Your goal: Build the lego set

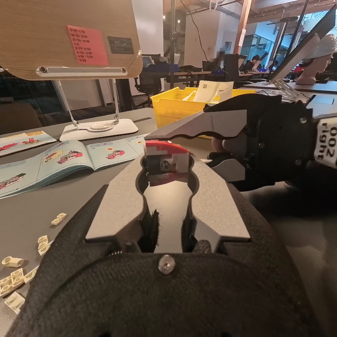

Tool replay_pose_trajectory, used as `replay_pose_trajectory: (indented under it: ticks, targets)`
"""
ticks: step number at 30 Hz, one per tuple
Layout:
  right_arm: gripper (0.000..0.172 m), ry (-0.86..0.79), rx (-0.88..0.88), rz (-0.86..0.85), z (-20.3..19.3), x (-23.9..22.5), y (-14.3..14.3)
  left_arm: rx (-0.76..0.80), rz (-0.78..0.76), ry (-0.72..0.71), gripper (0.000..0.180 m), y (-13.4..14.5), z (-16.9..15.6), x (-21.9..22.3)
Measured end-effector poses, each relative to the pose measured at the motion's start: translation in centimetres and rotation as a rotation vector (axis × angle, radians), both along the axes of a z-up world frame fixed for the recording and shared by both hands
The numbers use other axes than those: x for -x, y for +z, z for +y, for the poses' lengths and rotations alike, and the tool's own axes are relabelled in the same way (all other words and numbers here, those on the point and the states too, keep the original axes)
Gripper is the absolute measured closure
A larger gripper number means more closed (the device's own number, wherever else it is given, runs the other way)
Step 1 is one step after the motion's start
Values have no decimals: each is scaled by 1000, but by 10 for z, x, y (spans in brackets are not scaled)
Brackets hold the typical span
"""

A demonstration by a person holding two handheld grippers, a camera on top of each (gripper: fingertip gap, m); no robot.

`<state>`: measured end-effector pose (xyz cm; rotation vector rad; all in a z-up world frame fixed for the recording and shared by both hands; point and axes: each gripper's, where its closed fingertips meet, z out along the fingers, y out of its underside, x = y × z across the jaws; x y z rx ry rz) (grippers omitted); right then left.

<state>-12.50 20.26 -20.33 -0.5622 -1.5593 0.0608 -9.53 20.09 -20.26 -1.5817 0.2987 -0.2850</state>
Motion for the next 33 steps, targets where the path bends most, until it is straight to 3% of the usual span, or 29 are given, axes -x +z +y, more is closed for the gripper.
replay_pose_trajectory:
  ticks: [6,10,15,19,22,29,33]
  targets:
    - [142,14,12,-27,-1,-3,-3,15,-6,-14,140,-2,0,-1]
    - [141,53,114,2,-1,-2,-6,42,-20,-19,140,-4,2,-1]
    - [110,84,120,14,-4,-1,-8,50,-14,-15,140,-5,3,-1]
    - [118,93,21,12,-7,-1,-9,60,-13,-31,140,-7,3,-3]
    - [140,81,-16,39,-4,-3,-5,58,11,-35,140,-8,2,-6]
    - [141,37,-15,8,-3,-1,-4,51,7,-23,140,-7,1,-4]
    - [135,128,153,-21,-8,-5,-5,59,-52,-108,140,-4,-2,-8]
